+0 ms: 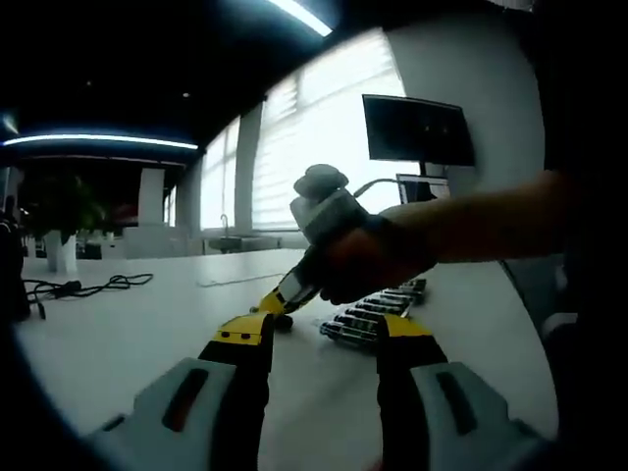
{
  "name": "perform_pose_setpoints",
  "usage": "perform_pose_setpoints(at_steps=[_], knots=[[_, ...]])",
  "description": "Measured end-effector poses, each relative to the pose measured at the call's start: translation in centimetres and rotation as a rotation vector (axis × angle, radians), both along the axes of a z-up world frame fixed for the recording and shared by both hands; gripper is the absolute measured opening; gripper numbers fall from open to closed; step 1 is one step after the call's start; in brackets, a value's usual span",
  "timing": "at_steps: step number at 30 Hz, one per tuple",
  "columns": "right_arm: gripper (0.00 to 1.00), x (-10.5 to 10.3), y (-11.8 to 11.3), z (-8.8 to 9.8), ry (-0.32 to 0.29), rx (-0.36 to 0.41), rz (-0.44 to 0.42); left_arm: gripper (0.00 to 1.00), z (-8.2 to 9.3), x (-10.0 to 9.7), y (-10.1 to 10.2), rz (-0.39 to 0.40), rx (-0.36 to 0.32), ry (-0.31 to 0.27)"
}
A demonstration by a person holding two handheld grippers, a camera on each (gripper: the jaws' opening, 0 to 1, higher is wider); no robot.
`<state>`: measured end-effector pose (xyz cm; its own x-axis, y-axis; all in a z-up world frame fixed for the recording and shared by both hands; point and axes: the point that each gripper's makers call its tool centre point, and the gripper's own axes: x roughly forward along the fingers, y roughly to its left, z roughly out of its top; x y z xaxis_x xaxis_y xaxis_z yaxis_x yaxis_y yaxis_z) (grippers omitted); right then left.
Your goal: Grip medicine bottles put into box
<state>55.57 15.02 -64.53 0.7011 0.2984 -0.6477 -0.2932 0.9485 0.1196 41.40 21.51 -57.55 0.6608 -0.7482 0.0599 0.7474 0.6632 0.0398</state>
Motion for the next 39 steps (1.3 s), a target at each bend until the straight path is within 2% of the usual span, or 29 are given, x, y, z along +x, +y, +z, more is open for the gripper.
perform_pose_setpoints(at_steps=[9, 12, 13, 19, 25, 30, 32, 34, 39], knots=[[0.08, 0.1, -0.1, 0.0, -0.002, -0.007, 0.011, 0.35, 0.1, 0.0, 0.1, 0.001, -0.007, 0.002], [0.07, 0.0, 0.1, 0.1, 0.020, 0.034, 0.006, 0.35, 0.1, 0.0, 0.1, 0.001, -0.011, 0.003], [0.07, 0.2, 0.4, 0.4, -0.001, 0.077, -0.006, 0.35, 0.1, 0.0, 0.1, 0.001, -0.012, 0.003], [0.07, 0.1, -0.4, 2.0, -0.042, 0.095, -0.016, 0.35, 0.1, 0.1, 0.1, 0.004, -0.012, 0.005], [0.07, -0.5, -2.2, 4.6, -0.102, 0.107, -0.030, 0.35, 0.1, 0.1, 0.0, 0.003, -0.005, 0.003], [0.07, -1.8, -4.6, 6.3, -0.132, 0.126, -0.061, 0.35, 0.1, 0.2, 0.0, 0.005, -0.006, 0.005], [0.07, -2.6, -5.2, 6.7, -0.142, 0.132, -0.072, 0.35, 0.1, 0.2, 0.0, 0.006, -0.006, 0.006], [0.07, -2.0, -5.8, 7.0, -0.158, 0.143, -0.091, 0.35, 0.1, 0.2, 0.0, 0.008, 0.001, 0.005], [0.07, -2.7, -7.3, 7.9, -0.172, 0.158, -0.101, 0.35, 0.0, 0.2, 0.0, 0.020, 0.013, 0.002]])
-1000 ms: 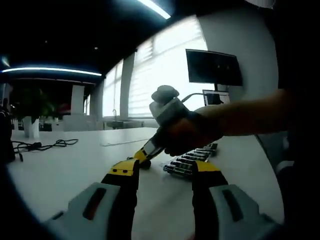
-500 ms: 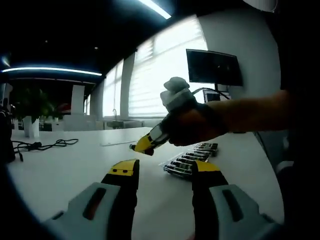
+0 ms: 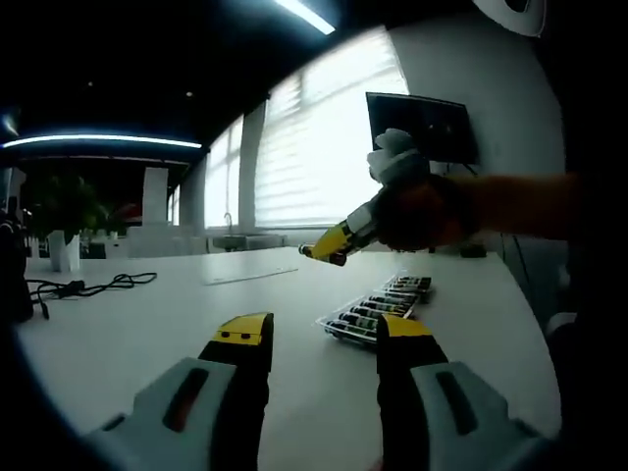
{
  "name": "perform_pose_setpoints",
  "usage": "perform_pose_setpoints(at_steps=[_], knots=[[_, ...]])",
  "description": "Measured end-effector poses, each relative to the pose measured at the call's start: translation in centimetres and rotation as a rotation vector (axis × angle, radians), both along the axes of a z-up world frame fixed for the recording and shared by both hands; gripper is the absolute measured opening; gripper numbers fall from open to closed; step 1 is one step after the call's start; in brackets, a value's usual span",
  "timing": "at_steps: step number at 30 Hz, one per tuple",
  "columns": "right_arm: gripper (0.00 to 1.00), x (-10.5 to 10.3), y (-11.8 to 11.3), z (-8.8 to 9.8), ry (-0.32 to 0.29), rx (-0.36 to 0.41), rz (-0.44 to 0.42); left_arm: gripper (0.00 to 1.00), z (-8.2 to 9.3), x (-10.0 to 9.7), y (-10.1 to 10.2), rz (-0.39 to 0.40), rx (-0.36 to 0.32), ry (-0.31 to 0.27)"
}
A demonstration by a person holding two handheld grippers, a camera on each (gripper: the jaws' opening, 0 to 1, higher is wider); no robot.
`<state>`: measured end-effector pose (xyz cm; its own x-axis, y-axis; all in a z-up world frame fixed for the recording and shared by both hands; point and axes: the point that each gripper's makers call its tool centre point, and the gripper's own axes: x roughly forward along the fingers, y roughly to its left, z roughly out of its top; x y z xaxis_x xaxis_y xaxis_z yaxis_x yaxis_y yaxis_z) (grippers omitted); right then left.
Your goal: Grip medicine bottles put into box
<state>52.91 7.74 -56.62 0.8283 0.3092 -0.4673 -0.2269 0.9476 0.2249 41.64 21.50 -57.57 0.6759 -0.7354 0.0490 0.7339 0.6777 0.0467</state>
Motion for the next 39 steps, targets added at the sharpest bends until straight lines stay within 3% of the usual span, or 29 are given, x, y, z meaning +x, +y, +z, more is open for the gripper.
perform_pose_setpoints(at_steps=[11, 18, 35, 39], knots=[[0.07, -2.4, -5.7, 2.2, -0.026, 0.006, -0.057, 0.35, -0.1, 0.1, 0.0, 0.023, 0.019, -0.004], [0.07, -4.0, -10.2, 2.4, -0.025, -0.008, -0.110, 0.35, -0.1, 0.1, 0.0, 0.023, 0.021, -0.008], [0.07, -7.4, -17.4, -2.0, 0.040, -0.141, -0.200, 0.35, -0.3, 0.2, 0.1, 0.033, 0.038, -0.014], [0.07, -7.7, -18.7, -3.5, 0.038, -0.262, -0.189, 0.35, -0.5, 0.2, 0.1, 0.036, 0.042, -0.015]])
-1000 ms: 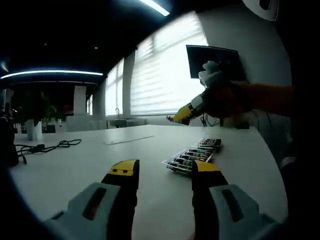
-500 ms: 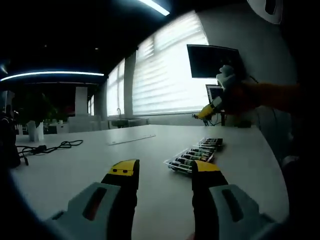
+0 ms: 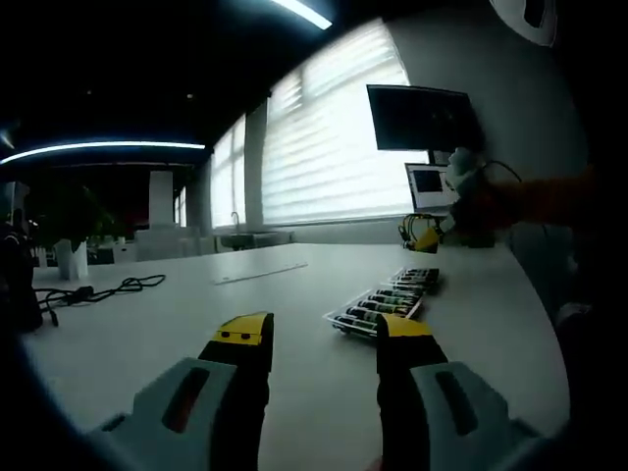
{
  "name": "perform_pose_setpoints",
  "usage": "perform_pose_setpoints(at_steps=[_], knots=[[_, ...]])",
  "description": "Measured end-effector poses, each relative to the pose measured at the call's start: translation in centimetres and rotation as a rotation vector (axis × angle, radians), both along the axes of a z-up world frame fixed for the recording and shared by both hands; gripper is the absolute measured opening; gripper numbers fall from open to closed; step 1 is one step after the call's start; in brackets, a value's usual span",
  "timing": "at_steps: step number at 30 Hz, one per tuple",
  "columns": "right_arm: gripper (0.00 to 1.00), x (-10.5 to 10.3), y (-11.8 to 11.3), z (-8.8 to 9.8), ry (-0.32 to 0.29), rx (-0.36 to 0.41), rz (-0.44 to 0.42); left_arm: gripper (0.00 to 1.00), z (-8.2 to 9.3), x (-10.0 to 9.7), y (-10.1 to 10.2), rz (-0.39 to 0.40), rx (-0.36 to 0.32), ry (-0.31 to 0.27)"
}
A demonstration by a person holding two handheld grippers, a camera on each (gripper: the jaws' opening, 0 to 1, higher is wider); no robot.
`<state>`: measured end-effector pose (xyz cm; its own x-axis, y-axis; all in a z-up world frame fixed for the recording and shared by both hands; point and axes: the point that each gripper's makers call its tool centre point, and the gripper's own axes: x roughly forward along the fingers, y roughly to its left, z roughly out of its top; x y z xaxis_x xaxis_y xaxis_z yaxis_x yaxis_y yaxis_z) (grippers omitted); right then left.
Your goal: Grip medicine bottles put into box
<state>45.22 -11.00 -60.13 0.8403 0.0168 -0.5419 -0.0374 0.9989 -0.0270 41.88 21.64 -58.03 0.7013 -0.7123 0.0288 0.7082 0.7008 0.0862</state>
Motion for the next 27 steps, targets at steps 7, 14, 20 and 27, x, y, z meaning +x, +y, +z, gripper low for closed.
perform_pose_setpoints(at_steps=[7, 14, 20, 27], knots=[[0.07, -0.3, -0.4, -1.6, 0.024, -0.029, 0.008, 0.35, -0.2, 0.1, 0.0, 0.001, 0.005, 0.000], [0.08, -0.5, -0.3, -2.6, 0.033, -0.121, 0.052, 0.35, -0.5, 0.1, 0.1, 0.000, 0.011, 0.001], [0.08, -0.3, -0.6, -1.6, -0.010, -0.116, 0.029, 0.35, -0.4, 0.1, 0.1, 0.000, 0.012, 0.001], [0.08, 0.7, -1.1, 0.6, -0.046, -0.073, 0.024, 0.35, -0.3, 0.1, 0.1, -0.002, 0.011, 0.000]])
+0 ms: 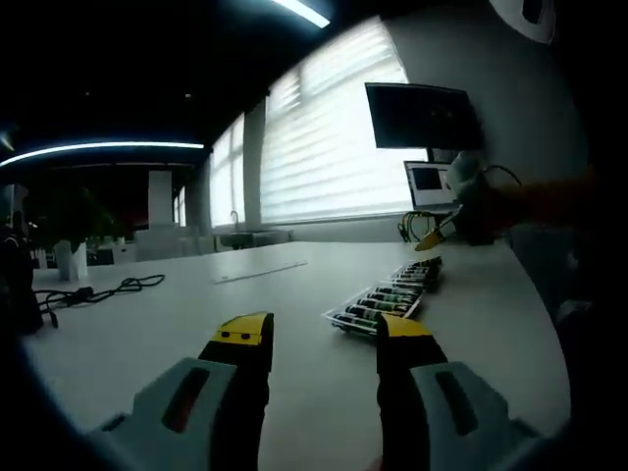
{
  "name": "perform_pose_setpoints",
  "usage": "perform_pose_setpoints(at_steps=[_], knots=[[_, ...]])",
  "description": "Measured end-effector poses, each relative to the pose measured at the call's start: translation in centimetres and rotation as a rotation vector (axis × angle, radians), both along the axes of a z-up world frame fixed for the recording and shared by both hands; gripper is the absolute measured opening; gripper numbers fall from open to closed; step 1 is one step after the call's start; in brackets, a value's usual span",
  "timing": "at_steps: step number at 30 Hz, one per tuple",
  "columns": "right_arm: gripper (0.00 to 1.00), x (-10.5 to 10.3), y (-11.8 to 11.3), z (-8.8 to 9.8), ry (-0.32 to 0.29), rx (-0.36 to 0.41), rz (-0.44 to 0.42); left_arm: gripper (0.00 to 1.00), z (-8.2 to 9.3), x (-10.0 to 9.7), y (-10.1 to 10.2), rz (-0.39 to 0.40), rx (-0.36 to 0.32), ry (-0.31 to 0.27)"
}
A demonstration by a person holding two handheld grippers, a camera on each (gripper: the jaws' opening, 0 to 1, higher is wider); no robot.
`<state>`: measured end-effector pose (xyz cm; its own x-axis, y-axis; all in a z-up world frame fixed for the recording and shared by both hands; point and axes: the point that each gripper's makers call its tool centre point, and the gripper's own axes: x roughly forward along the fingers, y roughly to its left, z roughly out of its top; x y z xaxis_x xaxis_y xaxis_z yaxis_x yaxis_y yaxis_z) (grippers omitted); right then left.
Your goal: Grip medicine bottles put into box
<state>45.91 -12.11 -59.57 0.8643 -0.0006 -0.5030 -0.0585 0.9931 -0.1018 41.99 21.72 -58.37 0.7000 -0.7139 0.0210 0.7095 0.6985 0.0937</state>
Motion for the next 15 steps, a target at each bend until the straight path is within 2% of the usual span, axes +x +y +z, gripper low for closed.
perform_pose_setpoints(at_steps=[8, 15], knots=[[0.00, -1.1, 0.0, -1.9, 0.058, 0.031, -0.029, 0.35, 0.0, 0.0, 0.0, 0.005, 0.001, 0.000], [0.00, -1.8, -0.1, -1.8, 0.052, 0.041, -0.041, 0.35, 0.0, 0.0, 0.0, 0.002, 0.001, 0.002]])
